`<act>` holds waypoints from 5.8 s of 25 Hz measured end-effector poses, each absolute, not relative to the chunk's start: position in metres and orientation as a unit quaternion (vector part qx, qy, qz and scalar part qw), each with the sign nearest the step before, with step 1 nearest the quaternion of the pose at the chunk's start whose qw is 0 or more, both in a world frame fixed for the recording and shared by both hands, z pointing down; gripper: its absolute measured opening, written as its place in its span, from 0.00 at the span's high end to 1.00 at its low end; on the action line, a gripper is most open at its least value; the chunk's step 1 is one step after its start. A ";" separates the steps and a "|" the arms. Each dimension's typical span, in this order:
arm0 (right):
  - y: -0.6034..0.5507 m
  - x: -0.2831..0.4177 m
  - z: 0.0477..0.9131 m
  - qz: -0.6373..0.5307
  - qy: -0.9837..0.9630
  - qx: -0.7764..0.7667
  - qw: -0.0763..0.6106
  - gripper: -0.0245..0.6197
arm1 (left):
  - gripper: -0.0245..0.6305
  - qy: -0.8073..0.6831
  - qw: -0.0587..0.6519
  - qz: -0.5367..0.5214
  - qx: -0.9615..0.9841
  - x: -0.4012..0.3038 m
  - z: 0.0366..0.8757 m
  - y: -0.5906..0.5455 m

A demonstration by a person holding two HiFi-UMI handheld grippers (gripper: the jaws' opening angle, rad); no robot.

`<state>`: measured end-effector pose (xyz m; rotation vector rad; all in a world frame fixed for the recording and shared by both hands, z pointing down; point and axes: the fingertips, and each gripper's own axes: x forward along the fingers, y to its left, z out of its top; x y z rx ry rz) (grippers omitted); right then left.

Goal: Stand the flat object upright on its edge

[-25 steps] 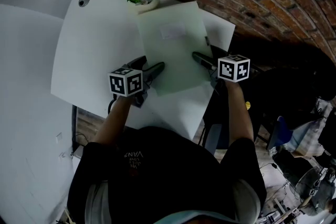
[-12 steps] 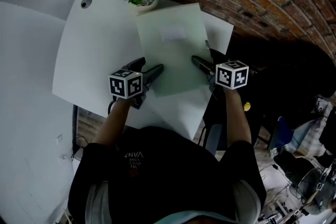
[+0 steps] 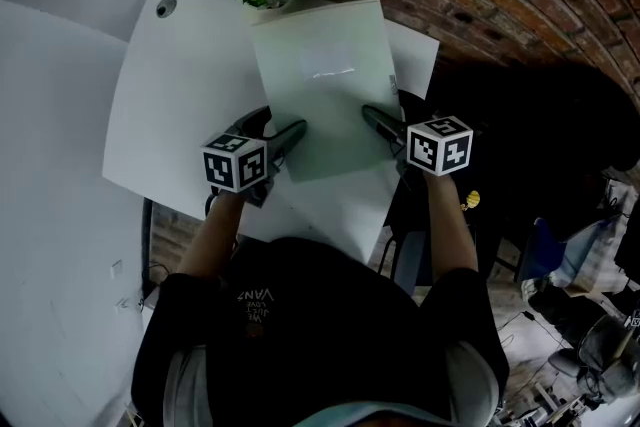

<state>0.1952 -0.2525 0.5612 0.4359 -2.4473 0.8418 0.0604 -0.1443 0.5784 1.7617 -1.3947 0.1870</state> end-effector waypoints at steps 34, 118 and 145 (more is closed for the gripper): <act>-0.237 0.207 0.480 0.206 -0.917 0.278 0.196 0.46 | 0.49 -0.519 0.236 0.140 0.810 0.040 0.489 -0.177; -0.264 -0.236 0.491 0.150 -0.926 0.299 0.177 0.57 | 0.55 -0.588 0.041 0.232 0.774 -0.414 0.469 -0.213; -0.316 -0.250 0.496 0.140 -0.924 0.316 0.164 0.57 | 0.55 -0.588 0.041 0.224 0.776 -0.433 0.488 -0.275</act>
